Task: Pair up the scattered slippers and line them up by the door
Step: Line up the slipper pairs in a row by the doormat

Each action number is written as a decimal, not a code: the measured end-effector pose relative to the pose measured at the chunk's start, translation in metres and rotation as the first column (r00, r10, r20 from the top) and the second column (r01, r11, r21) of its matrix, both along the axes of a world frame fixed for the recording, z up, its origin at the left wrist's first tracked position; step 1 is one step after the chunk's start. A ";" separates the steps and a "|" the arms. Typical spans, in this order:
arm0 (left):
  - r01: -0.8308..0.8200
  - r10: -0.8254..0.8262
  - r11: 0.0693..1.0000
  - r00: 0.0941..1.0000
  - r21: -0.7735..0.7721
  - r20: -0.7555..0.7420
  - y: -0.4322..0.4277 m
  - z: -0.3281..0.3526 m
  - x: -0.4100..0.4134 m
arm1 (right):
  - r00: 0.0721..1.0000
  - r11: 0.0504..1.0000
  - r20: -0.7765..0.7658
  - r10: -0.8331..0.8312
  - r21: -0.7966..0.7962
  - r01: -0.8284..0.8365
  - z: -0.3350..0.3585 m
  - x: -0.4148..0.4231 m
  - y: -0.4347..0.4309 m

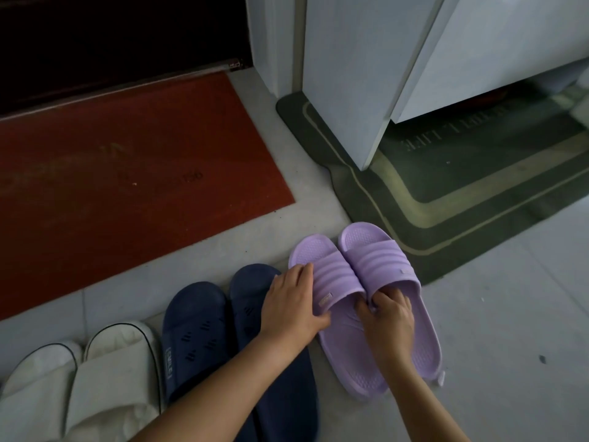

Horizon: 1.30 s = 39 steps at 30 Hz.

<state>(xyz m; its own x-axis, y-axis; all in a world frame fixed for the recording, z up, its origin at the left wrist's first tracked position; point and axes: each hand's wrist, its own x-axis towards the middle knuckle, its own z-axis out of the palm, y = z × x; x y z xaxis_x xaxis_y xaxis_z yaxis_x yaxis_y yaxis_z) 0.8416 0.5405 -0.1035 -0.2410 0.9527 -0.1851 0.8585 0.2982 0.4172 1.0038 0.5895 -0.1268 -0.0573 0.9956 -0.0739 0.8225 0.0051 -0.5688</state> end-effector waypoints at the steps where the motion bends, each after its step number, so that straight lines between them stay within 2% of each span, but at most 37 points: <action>1: 0.002 -0.002 1.000 1.000 -0.004 -0.001 0.000 0.000 0.000 | 1.000 1.000 -0.005 0.001 0.003 -0.001 0.001 0.000 0.000; 12: 0.011 -0.011 0.999 1.000 -0.031 -0.003 0.000 0.004 0.000 | 1.000 1.000 0.022 0.012 0.024 -0.012 0.005 -0.002 0.000; 18: 0.033 -0.032 0.990 0.999 -0.134 0.015 -0.004 0.007 -0.008 | 0.999 0.999 0.049 0.010 -0.044 -0.008 0.005 -0.004 0.003; 21: -0.010 0.018 0.992 0.998 -0.127 0.062 -0.022 0.015 -0.024 | 0.995 0.996 -0.053 -0.084 -0.028 0.083 0.011 -0.007 -0.004; 23: -0.063 0.072 0.993 0.994 -0.104 0.081 -0.043 0.021 -0.040 | 0.972 0.977 -0.174 -0.157 0.116 0.179 0.017 -0.011 -0.020; 25: -0.126 0.133 0.988 0.989 -0.094 0.067 -0.070 0.025 -0.057 | 0.972 0.956 -0.213 -0.096 0.253 0.149 0.026 -0.018 -0.038; 28: -0.178 0.184 0.974 0.982 -0.139 0.036 -0.110 0.025 -0.079 | 0.967 0.953 -0.173 0.187 0.270 -0.136 0.044 -0.042 -0.059; 30: -0.172 0.182 0.967 0.983 -0.187 0.036 -0.131 0.022 -0.090 | 0.878 0.865 -0.057 0.475 0.212 -0.454 0.052 -0.063 -0.067; 32: -0.141 0.155 0.965 0.987 -0.222 0.044 -0.144 0.018 -0.097 | 0.705 0.709 0.132 0.697 0.023 -0.705 0.052 -0.080 -0.071; 34: -0.127 0.138 0.972 0.989 -0.196 0.048 -0.146 0.017 -0.103 | 0.541 0.590 0.257 0.801 -0.176 -0.788 0.049 -0.092 -0.070; 35: -0.136 0.147 0.976 0.988 -0.169 0.051 -0.145 0.017 -0.106 | 0.482 0.553 0.306 0.821 -0.219 -0.804 0.045 -0.096 -0.067; 39: -0.201 0.223 0.963 0.968 -0.178 0.115 -0.138 0.017 -0.114 | 0.364 0.484 0.396 0.843 -0.261 -0.835 0.041 -0.108 -0.051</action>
